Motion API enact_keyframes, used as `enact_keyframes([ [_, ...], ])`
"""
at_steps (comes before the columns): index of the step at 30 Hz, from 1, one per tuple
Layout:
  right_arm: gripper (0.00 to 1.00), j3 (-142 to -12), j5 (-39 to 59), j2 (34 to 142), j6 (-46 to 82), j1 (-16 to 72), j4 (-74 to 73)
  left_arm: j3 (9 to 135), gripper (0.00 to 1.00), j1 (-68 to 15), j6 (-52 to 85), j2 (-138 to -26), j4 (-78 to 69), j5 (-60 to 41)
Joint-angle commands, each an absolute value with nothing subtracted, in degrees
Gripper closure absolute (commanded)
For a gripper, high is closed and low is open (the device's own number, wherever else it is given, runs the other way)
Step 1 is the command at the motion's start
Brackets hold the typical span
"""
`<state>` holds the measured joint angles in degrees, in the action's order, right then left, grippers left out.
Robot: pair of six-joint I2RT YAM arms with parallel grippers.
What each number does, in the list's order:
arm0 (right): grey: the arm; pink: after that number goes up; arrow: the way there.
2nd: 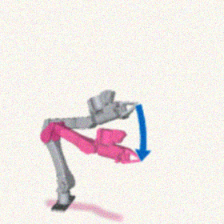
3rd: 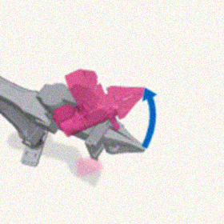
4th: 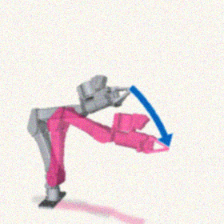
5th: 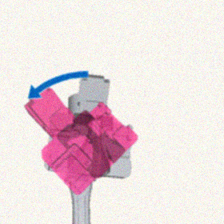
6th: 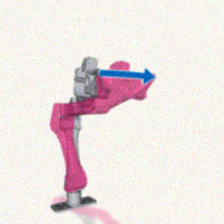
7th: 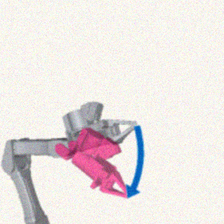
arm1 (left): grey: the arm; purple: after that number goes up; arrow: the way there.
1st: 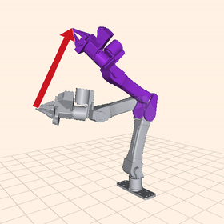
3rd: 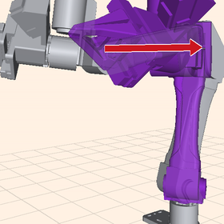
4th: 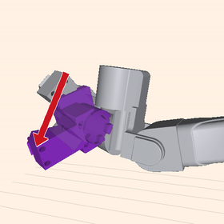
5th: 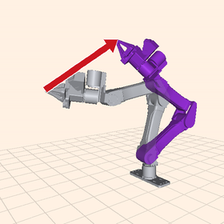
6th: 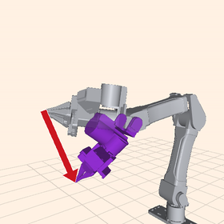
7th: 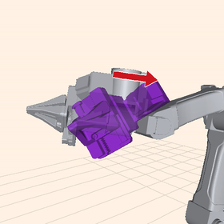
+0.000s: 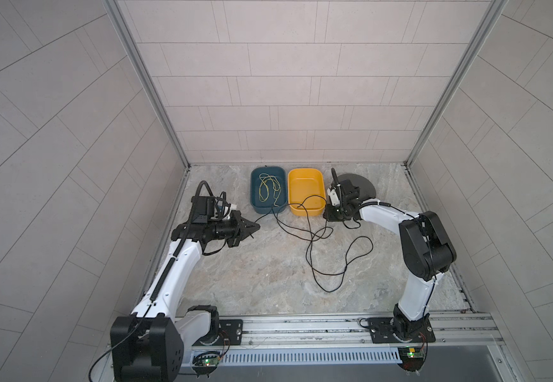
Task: Wrap the cables
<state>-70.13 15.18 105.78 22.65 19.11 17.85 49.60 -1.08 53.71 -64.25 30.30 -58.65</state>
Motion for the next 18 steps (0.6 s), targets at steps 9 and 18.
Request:
enact_keyframes([
  [9, 1.0, -69.4, 12.8, 97.1, 21.1, 18.2, 20.0, 51.3, 1.0, -0.8, 51.8, -62.1, 31.4, -56.9],
  [18, 1.0, -63.0, 3.2, 76.4, 22.2, 14.8, 25.0, 51.0, 1.0, -0.9, 51.9, -60.8, 31.5, -55.8],
])
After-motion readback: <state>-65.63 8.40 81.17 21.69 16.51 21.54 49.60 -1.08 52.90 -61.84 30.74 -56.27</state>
